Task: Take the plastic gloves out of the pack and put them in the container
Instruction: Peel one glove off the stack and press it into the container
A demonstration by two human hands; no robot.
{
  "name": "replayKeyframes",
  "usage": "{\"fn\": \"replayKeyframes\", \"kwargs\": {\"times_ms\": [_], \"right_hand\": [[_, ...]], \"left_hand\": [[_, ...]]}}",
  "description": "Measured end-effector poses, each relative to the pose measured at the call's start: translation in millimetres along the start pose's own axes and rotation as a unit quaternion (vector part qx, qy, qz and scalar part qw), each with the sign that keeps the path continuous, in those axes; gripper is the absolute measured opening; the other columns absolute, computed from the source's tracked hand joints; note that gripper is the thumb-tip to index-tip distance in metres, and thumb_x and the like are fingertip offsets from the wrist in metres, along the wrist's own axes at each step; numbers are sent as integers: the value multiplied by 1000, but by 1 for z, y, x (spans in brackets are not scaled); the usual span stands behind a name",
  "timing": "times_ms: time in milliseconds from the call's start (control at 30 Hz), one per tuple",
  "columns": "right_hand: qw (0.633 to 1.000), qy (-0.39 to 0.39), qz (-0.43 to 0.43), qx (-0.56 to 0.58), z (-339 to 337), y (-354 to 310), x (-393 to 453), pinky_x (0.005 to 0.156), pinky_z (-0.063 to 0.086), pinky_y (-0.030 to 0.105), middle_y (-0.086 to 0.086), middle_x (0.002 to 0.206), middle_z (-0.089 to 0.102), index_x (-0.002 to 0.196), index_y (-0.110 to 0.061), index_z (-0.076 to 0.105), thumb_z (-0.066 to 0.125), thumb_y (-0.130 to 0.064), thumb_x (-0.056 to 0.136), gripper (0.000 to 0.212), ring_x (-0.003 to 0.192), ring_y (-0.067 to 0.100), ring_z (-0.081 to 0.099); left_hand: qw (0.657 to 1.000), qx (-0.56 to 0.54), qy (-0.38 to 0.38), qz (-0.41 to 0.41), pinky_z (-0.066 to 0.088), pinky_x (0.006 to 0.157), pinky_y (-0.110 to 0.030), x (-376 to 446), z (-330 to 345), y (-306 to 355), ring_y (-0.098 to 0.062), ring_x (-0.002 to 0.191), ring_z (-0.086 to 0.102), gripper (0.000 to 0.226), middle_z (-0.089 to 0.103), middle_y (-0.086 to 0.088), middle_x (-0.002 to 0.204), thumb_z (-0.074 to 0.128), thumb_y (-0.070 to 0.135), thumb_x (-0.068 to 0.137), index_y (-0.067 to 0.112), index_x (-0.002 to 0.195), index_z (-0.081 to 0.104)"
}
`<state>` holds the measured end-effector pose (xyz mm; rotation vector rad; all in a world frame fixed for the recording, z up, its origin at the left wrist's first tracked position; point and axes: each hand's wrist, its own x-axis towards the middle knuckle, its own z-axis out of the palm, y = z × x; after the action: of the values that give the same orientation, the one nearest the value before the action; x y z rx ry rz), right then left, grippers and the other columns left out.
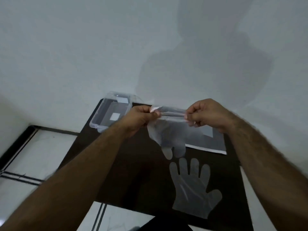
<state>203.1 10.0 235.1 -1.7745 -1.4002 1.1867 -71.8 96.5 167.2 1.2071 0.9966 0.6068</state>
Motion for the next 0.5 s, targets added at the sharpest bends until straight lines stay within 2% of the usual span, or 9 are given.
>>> {"fn": "replayKeyframes", "kwargs": {"times_ms": [100, 200, 267, 333, 400, 500], "right_hand": [[999, -27, -13, -14, 17, -18, 38, 77, 64, 36, 16, 90, 82, 96, -6, 82, 86, -8, 88, 9, 82, 25, 78], [998, -38, -25, -34, 42, -38, 74, 62, 59, 23, 13, 86, 82, 97, -5, 82, 84, -4, 89, 8, 72, 14, 76], [998, -29, -33, -37, 61, -52, 98, 58, 58, 20, 9, 84, 82, 96, -7, 83, 86, -7, 88, 9, 68, 11, 74], [998, -20, -37, -40, 77, -67, 124, 57, 56, 20, 6, 83, 82, 94, -9, 83, 86, -8, 87, 7, 68, 10, 73], [998, -15, -41, -39, 94, -81, 151, 58, 56, 21, 6, 82, 82, 92, -9, 83, 85, -5, 88, 6, 68, 9, 73], [998, -11, -46, -33, 120, -101, 189, 63, 59, 26, 9, 84, 82, 94, -6, 81, 82, -1, 89, 7, 70, 13, 75]], "left_hand": [[999, 28, 23, 11, 52, 87, -38, 5, -42, 2, -28, 99, 64, 21, 75, -14, 105, 79, 24, 98, 4, 104, 81], [997, 63, 42, 26, 52, 76, -27, 9, -87, 9, -27, 96, 61, 34, 72, -21, 107, 76, 20, 100, -11, 114, 71], [994, 90, 48, 32, 52, 77, -28, 13, -119, 14, -25, 95, 67, 24, 77, -26, 113, 79, 14, 97, -6, 109, 73], [993, 104, 48, 24, 53, 77, -30, 20, -153, 19, -23, 91, 74, 15, 80, -22, 110, 80, 1, 92, 1, 107, 75], [991, 123, 39, 15, 55, 74, -28, 32, -188, 25, -20, 86, 77, 22, 83, -15, 105, 77, -9, 89, 3, 108, 76], [987, 161, 22, 15, 53, 72, -28, 60, -237, 35, -19, 82, 75, 24, 82, -13, 99, 77, -6, 89, 6, 110, 80]]}}
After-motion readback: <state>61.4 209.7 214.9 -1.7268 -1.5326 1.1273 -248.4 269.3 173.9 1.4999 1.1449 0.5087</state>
